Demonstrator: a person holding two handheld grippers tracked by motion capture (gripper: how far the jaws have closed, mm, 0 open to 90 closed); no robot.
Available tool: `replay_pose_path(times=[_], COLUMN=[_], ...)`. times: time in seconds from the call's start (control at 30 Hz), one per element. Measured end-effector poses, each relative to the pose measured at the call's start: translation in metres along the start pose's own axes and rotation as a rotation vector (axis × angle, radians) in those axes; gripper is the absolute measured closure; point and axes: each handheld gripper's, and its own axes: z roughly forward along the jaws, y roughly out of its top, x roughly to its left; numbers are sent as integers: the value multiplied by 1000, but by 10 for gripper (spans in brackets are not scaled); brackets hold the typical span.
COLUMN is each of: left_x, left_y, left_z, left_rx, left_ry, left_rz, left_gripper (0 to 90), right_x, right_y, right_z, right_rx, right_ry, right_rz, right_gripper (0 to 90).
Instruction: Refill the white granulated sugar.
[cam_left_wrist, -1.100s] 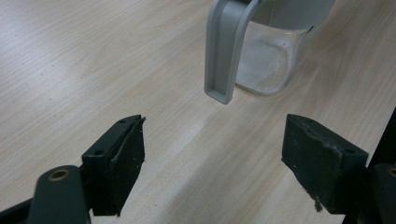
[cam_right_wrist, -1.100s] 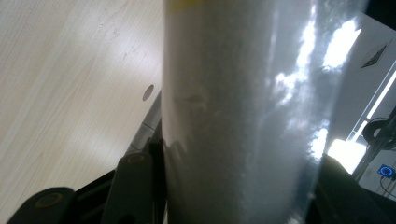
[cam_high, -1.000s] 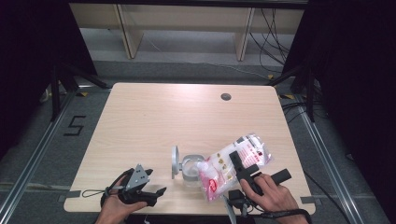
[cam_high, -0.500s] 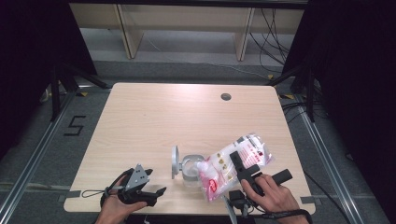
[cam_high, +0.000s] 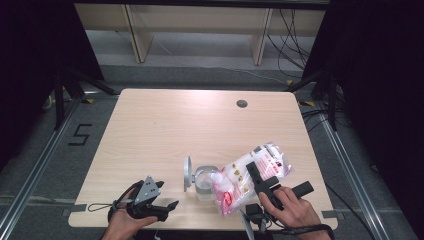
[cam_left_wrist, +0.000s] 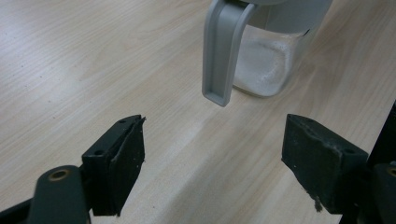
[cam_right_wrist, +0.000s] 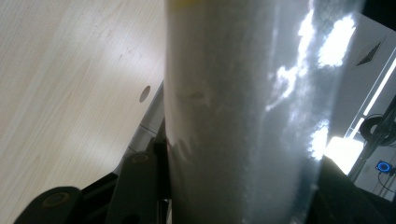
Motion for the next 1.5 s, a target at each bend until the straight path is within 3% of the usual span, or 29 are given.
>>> replay_pose_path(times=[0.07,0.23,0.27,0.37,0.5,0.57,0.6,0.63,0.67,0.7,0.73,0.8,0.83,0.97,1.03,1.07,1.13,1.17,1.23,1.5], left_x=[-1,-1,0,-1,-2,-1,-1,-3,-2,-2,-1,-1,-2,-2,-1,-1,-1,0,-2,-2], left_y=[0,0,0,0,-1,0,0,0,0,0,0,0,-1,-1,0,0,0,0,-1,0], left_z=[1,1,0,1,1,2,1,2,1,1,1,1,1,2,1,1,1,1,2,1], left_rx=[-7,-8,-1,-7,-16,-16,-14,-16,-4,-18,-18,-15,-9,-4,0,-1,-4,-3,-14,-3], left_ry=[2,3,7,2,0,5,5,-1,-4,-1,-2,4,0,-1,5,4,2,2,-2,-5], left_rz=[-10,-6,0,-9,-21,0,13,-19,-5,-8,10,12,-10,-5,4,4,11,24,-16,-3], left_gripper=[210,210,210,209,209,210,209,209,210,210,210,210,209,210,210,210,209,210,210,210], right_x=[0,5,2,4,3,4,3,3,3,1,3,3,3,5,3,1,2,0,3,2], right_y=[0,0,0,0,0,-1,-1,-1,-2,-3,-2,-1,-1,-1,-2,-3,-2,-3,-2,-3], right_z=[0,-1,-1,-1,-1,-1,-1,-1,-1,0,0,-1,-1,-2,-1,0,-1,0,-3,-2], right_rx=[3,21,16,23,11,18,11,13,13,7,17,16,17,18,12,-2,10,-1,21,14], right_ry=[-2,12,11,12,9,9,8,6,5,1,4,9,10,7,8,-2,-3,-9,2,2], right_rz=[1,62,33,53,38,51,38,39,37,8,42,39,42,52,38,-3,23,-13,49,33], right_gripper=[587,588,588,589,590,590,591,591,591,591,591,591,591,592,592,592,593,593,593,594])
